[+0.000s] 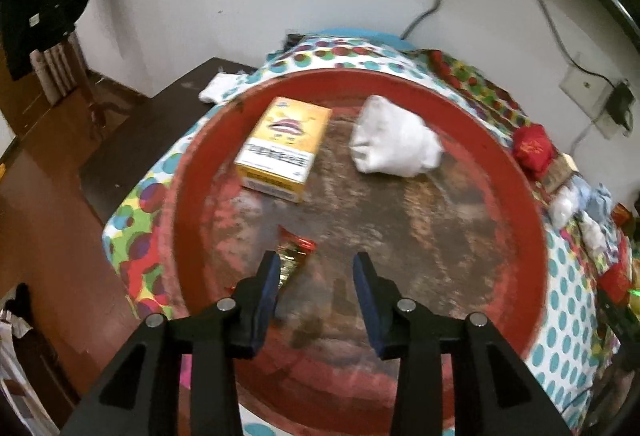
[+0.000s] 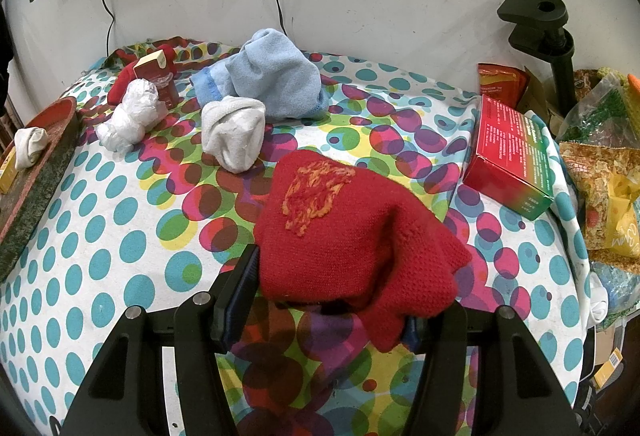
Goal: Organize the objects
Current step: 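Carry the red candy bar with the left gripper to the red tray, then open the left gripper to drop the candy bar on the tray, then carry the red knitted item with the right gripper onto the tray and release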
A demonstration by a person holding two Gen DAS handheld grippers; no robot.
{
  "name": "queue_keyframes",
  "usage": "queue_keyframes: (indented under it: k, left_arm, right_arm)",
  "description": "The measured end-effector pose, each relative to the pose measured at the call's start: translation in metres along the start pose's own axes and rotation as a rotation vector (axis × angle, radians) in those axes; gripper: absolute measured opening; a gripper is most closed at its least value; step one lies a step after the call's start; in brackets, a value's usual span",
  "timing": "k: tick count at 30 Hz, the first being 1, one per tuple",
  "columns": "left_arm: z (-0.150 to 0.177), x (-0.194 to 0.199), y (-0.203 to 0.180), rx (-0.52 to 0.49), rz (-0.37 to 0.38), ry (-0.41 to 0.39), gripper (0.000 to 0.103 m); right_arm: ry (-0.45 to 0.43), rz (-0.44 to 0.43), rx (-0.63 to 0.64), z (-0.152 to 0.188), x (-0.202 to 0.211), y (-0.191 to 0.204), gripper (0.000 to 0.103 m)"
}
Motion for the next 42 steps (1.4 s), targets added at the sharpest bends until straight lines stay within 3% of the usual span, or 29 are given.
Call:
queue_keyframes:
  k: [10,14,25,42]
  left_arm:
    - [0.029,0.017,-0.077,-0.185,0.089,-0.003,0.039]
    - [0.037,0.024,-0.093,-0.250,0.077,-0.025,0.039]
    - [0.045,0.021,-0.087,-0.235,0.102,0.002,0.039]
    - [0.057,0.053,-0.053,-0.208,0.058,-0.018,0.039]
  right_arm:
    - [-0.002,-0.001,-0.002,0.000,0.001,-0.001,0.056]
    - [-0.030,-0.013,-0.019,0.000,0.006,-0.006,0.046]
    - [-0.032,0.021,0.004,0.001,0.009,-0.003,0.042]
    - [-0.040,0.038,0.012,0.002,0.012,0.000,0.042]
Point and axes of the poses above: each gripper's, at about its wrist camera, not at the fingertips, and x roughly against the way its jaws point, y to its left, z to its underside, the point moved 4 cm from there along -x, roughly the way its jaws point, and after that the axes turned 6 degrees about y, right-handed, at the moved point
